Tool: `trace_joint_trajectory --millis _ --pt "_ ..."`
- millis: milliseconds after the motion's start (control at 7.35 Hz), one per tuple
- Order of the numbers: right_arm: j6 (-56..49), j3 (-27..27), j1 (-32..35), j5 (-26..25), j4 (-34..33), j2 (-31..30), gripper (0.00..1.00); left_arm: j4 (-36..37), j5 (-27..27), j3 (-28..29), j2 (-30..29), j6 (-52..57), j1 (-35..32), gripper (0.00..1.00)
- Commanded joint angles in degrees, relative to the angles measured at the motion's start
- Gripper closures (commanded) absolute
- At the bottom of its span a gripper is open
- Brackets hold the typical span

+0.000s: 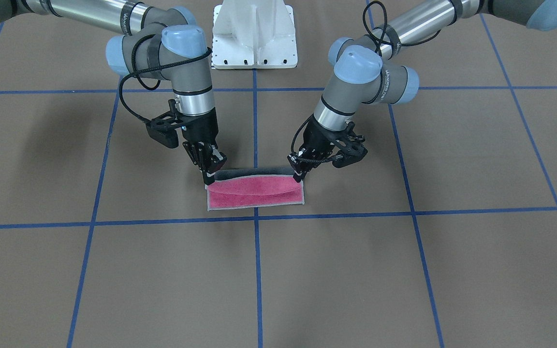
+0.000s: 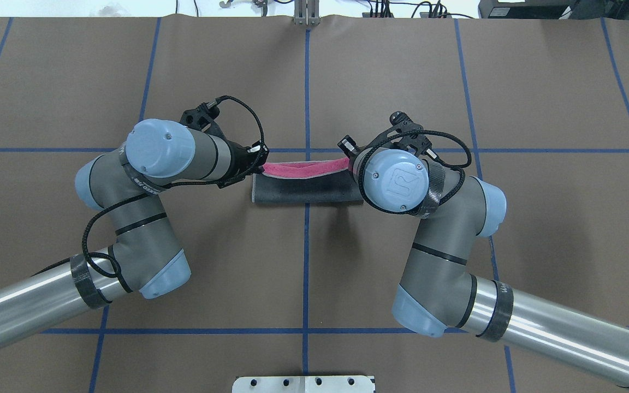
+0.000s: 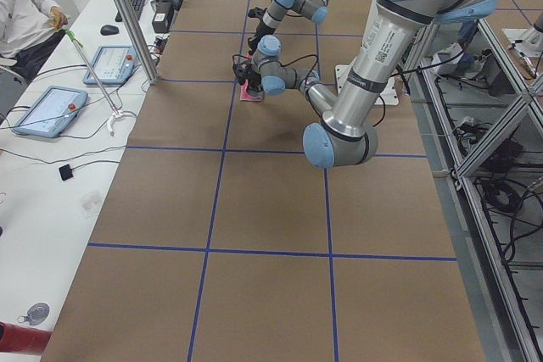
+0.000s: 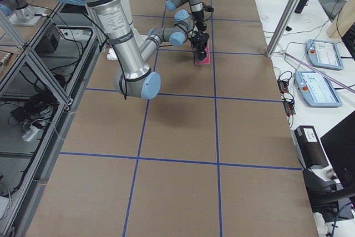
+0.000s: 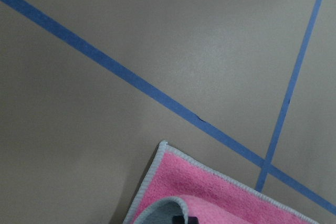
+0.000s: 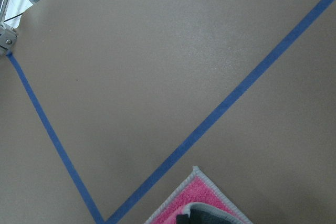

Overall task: Fold towel twice with both arms
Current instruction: 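Lay both corners onto the far edge, folding the towel in half, then open both grippers and raise them away from the folded towel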

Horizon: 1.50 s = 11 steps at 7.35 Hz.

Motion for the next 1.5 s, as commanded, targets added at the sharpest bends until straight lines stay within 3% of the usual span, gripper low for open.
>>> trace_joint_trajectory --millis 0,136,272,408,544,953,1225,1361 --pt "0.01 -1.58 0.23 0.08 0.00 1.35 1.00 -0.42 0.00 1.35 -0.70 0.00 -0.75 1.00" --pt "-0.08 -1.85 0.50 0.08 0.00 1.53 0.84 -0.51 0.00 1.70 -0.70 0.00 -1.01 0.90" --pt "-0.08 -1.85 0.76 0.08 0.00 1.54 0.63 -0.60 0.00 1.79 -0.70 0.17 -1.02 0.71" --pt "-0.17 -2.02 1.55 1.21 0.00 1.54 0.50 -0.51 0.00 1.79 -0.70 2.52 -1.19 0.50" --pt "-0.60 -2.11 2.42 2.61 0.00 1.54 0.45 -0.51 0.00 2.14 -0.70 2.72 -1.80 0.37" --pt "-1.66 -2.20 3.05 2.71 0.00 1.54 0.42 -0.51 -0.09 3.80 -1.31 2.55 -3.65 0.22" --pt "-2.45 -2.11 3.05 3.59 0.00 1.54 0.38 -0.60 -0.09 4.43 -1.84 2.64 -4.01 0.19" --pt "-5.85 -2.20 3.05 3.59 0.00 1.36 0.26 -0.69 -0.52 4.34 -1.84 3.07 -3.83 0.17"
